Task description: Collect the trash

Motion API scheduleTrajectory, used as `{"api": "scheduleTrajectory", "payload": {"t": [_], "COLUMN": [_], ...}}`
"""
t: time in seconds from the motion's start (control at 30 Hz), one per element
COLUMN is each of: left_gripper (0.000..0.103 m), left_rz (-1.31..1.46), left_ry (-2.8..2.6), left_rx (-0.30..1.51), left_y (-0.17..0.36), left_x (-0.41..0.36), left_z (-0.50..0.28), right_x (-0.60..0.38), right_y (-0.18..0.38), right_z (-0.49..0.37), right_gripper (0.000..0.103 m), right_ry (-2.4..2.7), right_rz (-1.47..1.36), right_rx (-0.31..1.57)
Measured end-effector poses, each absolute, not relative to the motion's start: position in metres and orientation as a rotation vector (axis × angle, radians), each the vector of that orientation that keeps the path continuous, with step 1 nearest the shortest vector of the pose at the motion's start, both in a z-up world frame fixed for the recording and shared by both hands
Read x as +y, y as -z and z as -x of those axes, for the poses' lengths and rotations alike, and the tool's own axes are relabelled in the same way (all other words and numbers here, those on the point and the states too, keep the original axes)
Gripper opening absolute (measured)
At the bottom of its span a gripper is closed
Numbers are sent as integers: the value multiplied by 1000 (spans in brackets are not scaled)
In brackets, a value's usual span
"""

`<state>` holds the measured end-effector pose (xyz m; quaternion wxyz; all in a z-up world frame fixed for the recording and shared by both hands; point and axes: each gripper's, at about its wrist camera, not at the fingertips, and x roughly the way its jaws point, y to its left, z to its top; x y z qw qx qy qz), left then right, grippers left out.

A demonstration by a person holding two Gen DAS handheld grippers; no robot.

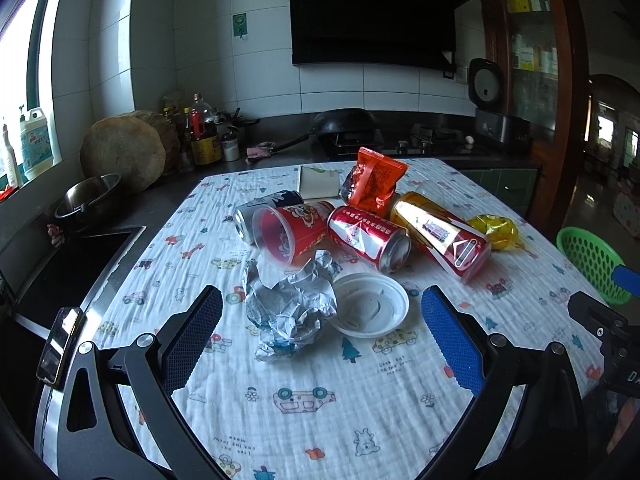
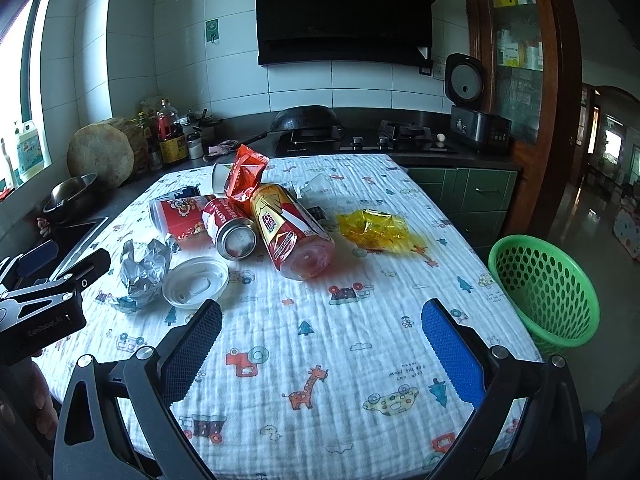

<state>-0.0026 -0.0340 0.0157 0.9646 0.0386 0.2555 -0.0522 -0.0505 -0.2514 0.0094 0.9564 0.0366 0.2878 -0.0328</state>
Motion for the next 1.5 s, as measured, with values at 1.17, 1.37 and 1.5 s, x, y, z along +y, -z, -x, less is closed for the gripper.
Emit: {"api": "scheduleTrajectory", "payload": {"t": [1.17,1.37,1.5], "left_gripper": [98,98,98], "left_rz": [-112,-119,-120], "left_ry": [214,228,237], "left_rx": [506,517,524], "left_y": [-20,-19,-17], "left_x": [-67,-70,-72], "left_z": [-4,-7,-9], "right_x": [-269,-270,-270], "right_y": [-6,-4,-4], "right_z": [52,50,48], "right_gripper": [97,97,97], "right_ry": [129,141,143], "right_rz": [-93,-95,-97], "right_rx": [593,599,605]}}
